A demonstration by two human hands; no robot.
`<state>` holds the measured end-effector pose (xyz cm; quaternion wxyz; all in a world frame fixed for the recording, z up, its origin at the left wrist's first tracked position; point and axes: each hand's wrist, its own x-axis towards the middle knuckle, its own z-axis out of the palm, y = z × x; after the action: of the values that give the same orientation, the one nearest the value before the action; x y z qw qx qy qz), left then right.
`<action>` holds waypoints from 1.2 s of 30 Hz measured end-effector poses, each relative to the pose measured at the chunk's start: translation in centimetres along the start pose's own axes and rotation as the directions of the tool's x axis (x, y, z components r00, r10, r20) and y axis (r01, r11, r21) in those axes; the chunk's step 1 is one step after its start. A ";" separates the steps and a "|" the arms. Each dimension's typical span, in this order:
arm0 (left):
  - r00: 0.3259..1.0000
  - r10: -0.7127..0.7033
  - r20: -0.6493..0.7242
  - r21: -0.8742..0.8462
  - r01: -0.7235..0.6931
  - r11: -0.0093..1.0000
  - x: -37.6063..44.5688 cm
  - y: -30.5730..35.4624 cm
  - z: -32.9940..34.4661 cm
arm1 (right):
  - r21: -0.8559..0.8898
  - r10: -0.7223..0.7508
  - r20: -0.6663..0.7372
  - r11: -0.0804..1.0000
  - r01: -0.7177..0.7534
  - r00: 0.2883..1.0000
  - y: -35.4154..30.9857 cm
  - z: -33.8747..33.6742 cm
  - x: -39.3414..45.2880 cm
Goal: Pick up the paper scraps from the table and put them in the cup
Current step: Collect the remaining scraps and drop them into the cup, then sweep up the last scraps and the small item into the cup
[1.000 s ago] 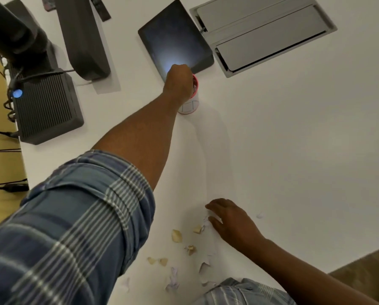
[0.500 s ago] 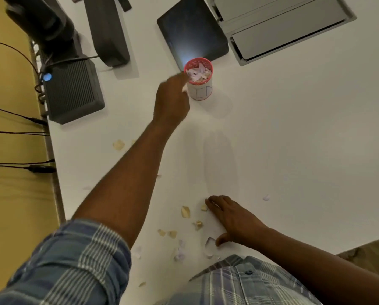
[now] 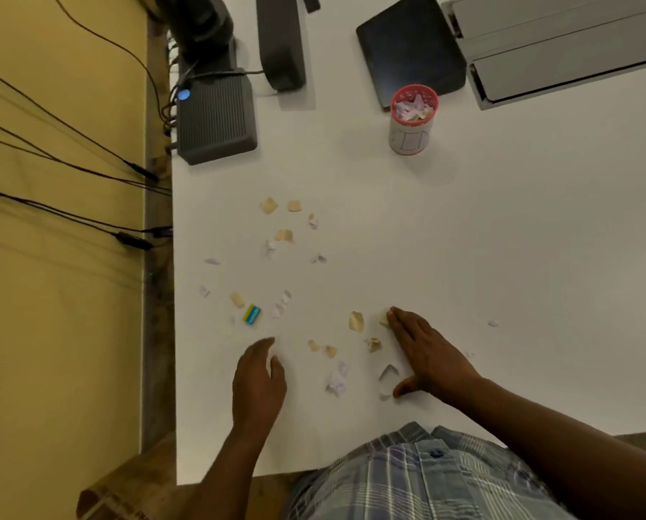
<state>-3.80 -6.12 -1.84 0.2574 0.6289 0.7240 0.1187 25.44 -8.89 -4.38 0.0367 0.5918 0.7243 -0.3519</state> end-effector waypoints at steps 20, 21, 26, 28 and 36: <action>0.956 -0.151 0.252 -0.154 0.194 0.969 -1.4 1.9 3.7 | 0.198 0.218 -0.218 0.964 -0.175 0.951 -6.3 1.1 3.7; 0.953 -0.122 0.278 -0.177 0.176 0.968 -1.1 2.6 3.8 | 0.181 0.186 -0.213 0.972 -0.148 0.959 -6.5 0.7 4.1; 0.968 0.007 0.249 -0.086 0.015 0.996 -0.4 3.1 3.3 | 0.129 0.189 -0.262 0.979 -0.160 0.946 -6.2 -1.1 4.8; 0.962 -0.011 0.273 0.032 0.002 0.999 -0.7 2.3 3.0 | 0.129 0.295 -0.236 0.954 -0.271 0.926 -5.6 -1.4 4.3; 0.934 -0.039 0.355 -0.056 0.063 0.996 -2.1 1.5 4.8 | 0.127 0.329 -0.056 0.939 -0.320 0.943 -6.9 1.0 4.0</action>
<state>0.12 -8.60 -4.62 0.4070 0.6121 0.6777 0.0213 17.78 -6.53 -3.81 0.0320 0.7174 0.5958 -0.3596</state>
